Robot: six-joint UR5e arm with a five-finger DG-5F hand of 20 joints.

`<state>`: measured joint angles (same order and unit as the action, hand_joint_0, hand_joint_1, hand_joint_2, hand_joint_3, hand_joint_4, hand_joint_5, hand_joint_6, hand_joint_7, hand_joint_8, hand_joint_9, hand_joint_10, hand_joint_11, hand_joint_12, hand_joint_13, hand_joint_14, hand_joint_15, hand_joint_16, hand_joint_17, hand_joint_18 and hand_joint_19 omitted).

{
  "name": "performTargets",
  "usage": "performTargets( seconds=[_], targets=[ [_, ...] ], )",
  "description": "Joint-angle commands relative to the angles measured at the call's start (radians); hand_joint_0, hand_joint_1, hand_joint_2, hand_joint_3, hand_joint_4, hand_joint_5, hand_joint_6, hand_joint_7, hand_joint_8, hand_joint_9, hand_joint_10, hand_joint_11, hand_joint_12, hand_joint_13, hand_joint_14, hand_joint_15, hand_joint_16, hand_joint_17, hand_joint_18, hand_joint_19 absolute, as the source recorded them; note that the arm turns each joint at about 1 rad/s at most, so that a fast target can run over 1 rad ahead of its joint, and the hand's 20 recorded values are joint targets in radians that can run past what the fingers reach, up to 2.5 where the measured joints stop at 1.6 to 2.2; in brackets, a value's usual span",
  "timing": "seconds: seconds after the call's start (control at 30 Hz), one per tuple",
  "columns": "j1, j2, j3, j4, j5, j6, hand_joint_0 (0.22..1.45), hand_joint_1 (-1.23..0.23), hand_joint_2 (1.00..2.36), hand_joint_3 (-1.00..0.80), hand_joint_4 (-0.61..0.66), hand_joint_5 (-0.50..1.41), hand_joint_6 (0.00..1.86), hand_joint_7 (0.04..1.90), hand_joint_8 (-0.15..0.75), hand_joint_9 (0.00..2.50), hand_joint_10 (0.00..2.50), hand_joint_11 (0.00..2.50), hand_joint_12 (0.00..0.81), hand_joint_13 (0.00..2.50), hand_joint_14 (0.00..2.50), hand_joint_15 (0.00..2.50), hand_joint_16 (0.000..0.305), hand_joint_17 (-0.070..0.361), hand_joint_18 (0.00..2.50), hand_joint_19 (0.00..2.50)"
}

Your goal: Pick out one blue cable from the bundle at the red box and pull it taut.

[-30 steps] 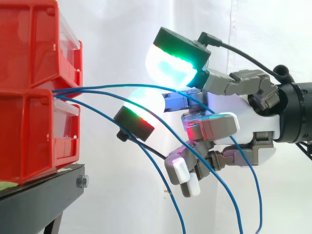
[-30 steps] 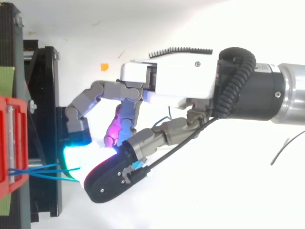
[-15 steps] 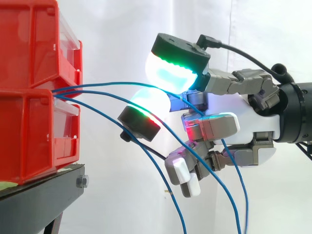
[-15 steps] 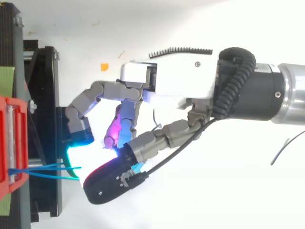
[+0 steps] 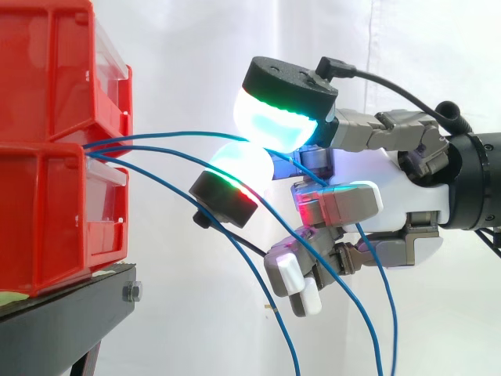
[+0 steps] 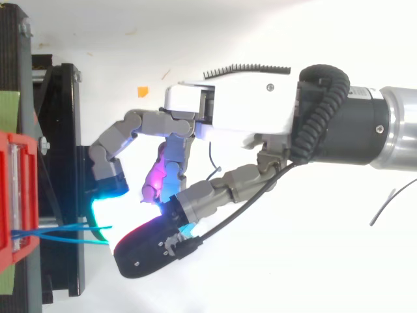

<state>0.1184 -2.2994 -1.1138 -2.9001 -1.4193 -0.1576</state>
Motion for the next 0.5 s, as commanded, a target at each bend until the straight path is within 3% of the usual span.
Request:
performTargets(
  seconds=[0.0, 0.2, 0.23, 0.47],
  targets=[
    [0.001, 0.000, 0.000, -0.001, -0.001, 0.029, 0.59, -0.83, 1.03, -0.05, -0.30, -0.08, 0.88, 1.18, 0.187, 1.54, 0.03, 0.91, 0.296, 1.13, 0.02, 0.50, 0.046, 0.103, 0.92, 0.67],
    [0.001, 0.000, 0.000, -0.001, -0.001, 0.082, 0.59, -0.85, 1.02, -0.03, -0.32, -0.07, 0.87, 1.17, 0.201, 1.47, 0.03, 0.74, 0.299, 1.05, 0.02, 0.41, 0.048, 0.108, 0.92, 0.61],
    [0.001, 0.000, 0.000, 0.001, -0.004, 0.142, 0.59, -0.85, 1.02, -0.02, -0.32, -0.07, 0.87, 1.17, 0.200, 1.45, 0.03, 0.71, 0.299, 1.03, 0.02, 0.40, 0.048, 0.108, 0.91, 0.61],
    [0.000, 0.003, 0.017, -0.004, -0.024, 0.256, 0.58, -0.84, 1.02, 0.00, -0.31, -0.06, 0.87, 1.15, 0.202, 1.26, 0.02, 0.52, 0.315, 0.95, 0.01, 0.34, 0.050, 0.112, 0.88, 0.57]
  ],
)
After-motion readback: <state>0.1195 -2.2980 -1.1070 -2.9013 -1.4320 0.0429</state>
